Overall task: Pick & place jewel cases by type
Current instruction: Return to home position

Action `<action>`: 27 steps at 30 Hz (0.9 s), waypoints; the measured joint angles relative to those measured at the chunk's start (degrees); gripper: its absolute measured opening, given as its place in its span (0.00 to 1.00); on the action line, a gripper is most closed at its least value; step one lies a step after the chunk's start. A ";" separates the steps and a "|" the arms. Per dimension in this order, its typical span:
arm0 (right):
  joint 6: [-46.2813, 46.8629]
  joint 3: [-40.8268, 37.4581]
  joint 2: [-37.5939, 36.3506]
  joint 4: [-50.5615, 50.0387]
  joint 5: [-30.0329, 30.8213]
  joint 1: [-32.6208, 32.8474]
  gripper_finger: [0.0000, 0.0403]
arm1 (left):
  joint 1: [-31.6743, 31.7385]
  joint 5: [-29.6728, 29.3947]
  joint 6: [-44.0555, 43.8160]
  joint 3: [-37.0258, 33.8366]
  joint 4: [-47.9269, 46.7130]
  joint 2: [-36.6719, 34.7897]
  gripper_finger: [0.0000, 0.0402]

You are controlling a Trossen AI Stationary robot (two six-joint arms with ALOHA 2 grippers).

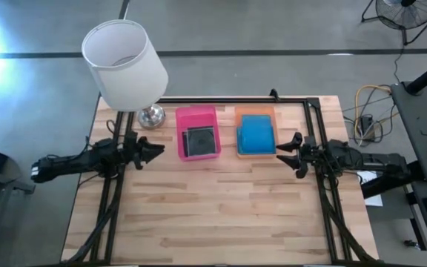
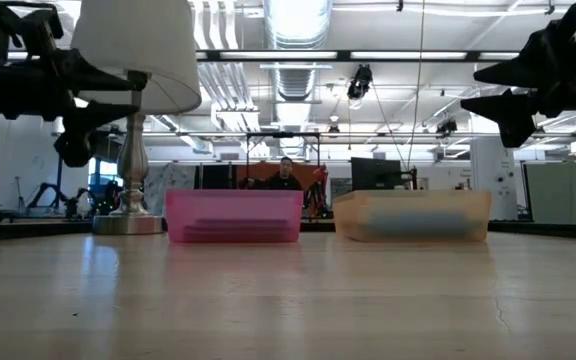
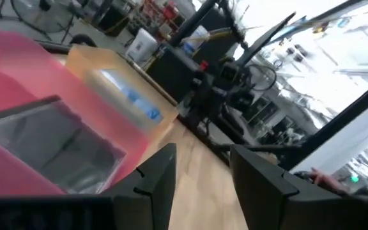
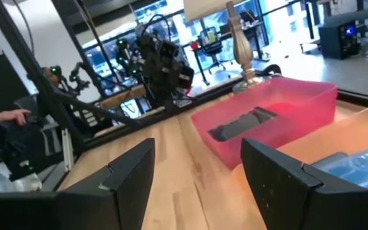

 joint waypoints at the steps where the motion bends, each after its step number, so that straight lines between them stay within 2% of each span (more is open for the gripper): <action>1: -0.02 0.00 -0.02 0.03 0.02 -0.23 0.56 | 0.00 0.46 -0.06 0.16 -0.75 0.00 0.33; 17: -0.02 0.00 0.02 0.07 0.05 -0.65 0.56 | -0.71 1.65 -0.07 -0.09 0.21 0.00 0.33; 27: -0.01 0.02 2.74 0.07 0.05 -0.62 0.56 | -0.70 1.50 -0.07 0.01 -0.26 5.13 0.33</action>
